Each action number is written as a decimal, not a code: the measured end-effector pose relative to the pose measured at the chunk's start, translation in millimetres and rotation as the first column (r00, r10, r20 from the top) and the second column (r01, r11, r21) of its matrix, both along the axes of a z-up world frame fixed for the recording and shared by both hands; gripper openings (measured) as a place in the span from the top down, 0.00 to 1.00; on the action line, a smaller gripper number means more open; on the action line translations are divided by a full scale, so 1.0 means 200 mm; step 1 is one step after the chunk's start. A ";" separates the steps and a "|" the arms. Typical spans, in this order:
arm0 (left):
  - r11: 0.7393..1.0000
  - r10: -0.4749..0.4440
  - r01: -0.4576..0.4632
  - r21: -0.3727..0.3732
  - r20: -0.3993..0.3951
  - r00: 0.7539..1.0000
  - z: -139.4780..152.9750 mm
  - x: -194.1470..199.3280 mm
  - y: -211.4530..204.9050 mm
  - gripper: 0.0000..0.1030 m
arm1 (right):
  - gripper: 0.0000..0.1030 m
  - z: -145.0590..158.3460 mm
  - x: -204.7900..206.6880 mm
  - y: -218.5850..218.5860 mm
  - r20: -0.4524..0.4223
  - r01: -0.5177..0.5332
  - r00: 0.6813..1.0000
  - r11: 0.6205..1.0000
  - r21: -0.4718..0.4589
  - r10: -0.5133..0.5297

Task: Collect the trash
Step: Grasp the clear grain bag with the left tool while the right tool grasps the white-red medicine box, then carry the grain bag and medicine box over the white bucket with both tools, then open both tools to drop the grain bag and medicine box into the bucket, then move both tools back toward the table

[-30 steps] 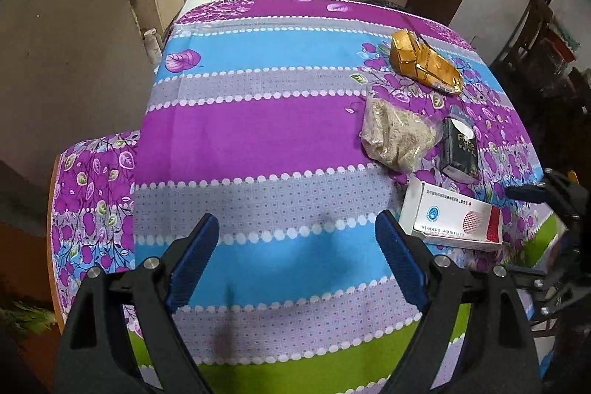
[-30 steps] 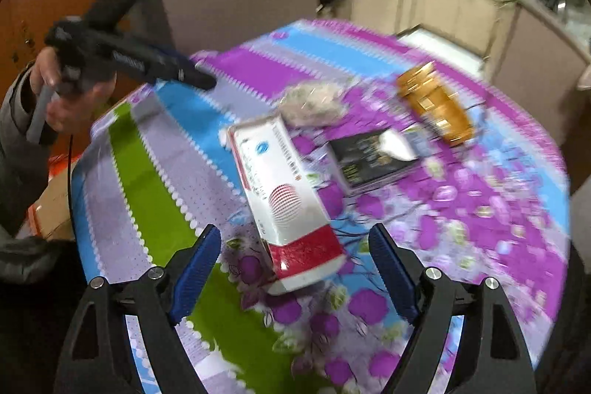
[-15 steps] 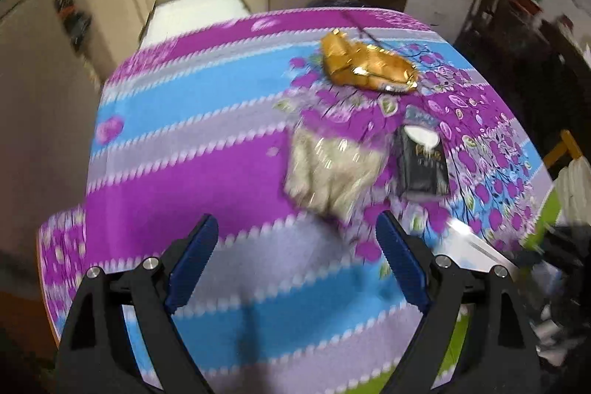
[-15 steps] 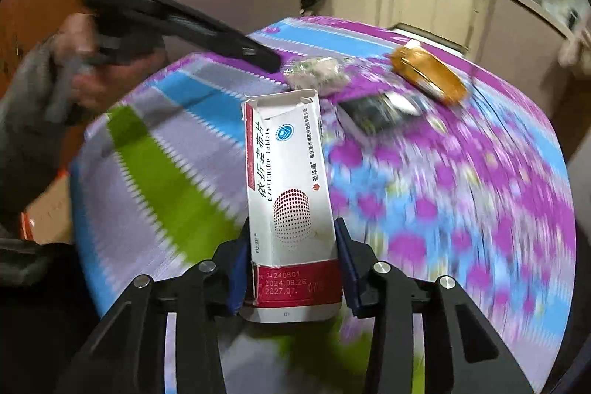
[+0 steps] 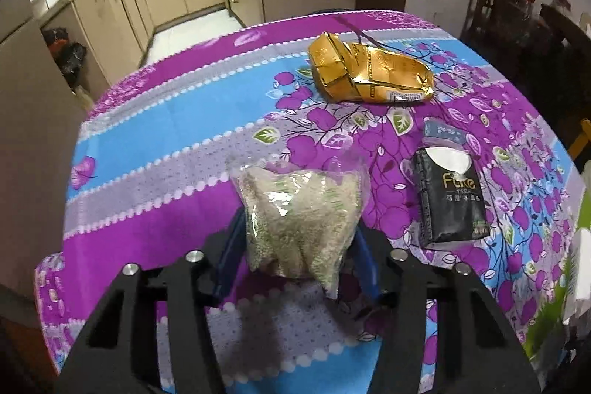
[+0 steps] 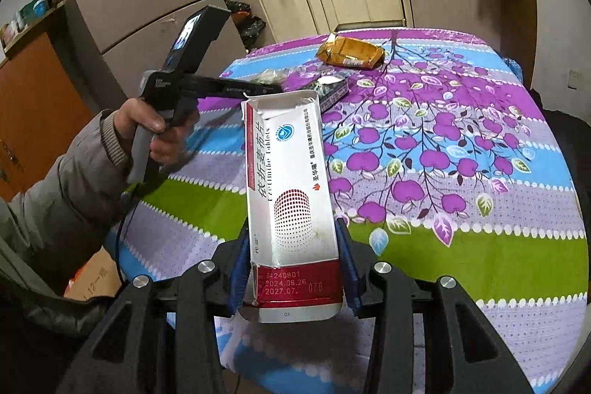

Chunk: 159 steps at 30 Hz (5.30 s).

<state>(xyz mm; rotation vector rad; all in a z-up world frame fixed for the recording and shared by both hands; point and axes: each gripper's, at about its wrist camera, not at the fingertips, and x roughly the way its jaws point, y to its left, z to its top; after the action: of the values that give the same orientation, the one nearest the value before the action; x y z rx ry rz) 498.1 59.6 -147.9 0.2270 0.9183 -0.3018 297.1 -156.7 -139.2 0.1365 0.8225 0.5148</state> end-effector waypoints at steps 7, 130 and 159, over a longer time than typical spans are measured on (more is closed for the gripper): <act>0.995 0.100 -0.101 0.022 0.040 0.994 0.07 -0.17 0.04 0.56 | 0.58 0.01 0.01 0.01 -0.005 0.105 0.994 0.993 -0.060 -0.105; 0.679 -0.733 0.734 0.027 -0.036 0.680 0.22 -1.15 -2.45 0.37 | 0.38 0.17 -0.97 -1.92 -0.029 0.878 0.405 0.398 -0.264 -0.914; 0.860 -0.510 0.488 0.149 0.232 0.828 0.39 -1.06 -1.76 0.34 | 0.38 0.31 -0.72 -1.34 0.072 0.787 0.609 0.590 -0.179 -0.790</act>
<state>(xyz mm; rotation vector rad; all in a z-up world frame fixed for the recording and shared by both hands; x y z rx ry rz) 286.2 -292.9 -69.3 0.5782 0.5917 -0.7048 153.7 -424.4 -76.2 0.3098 0.7317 -0.4313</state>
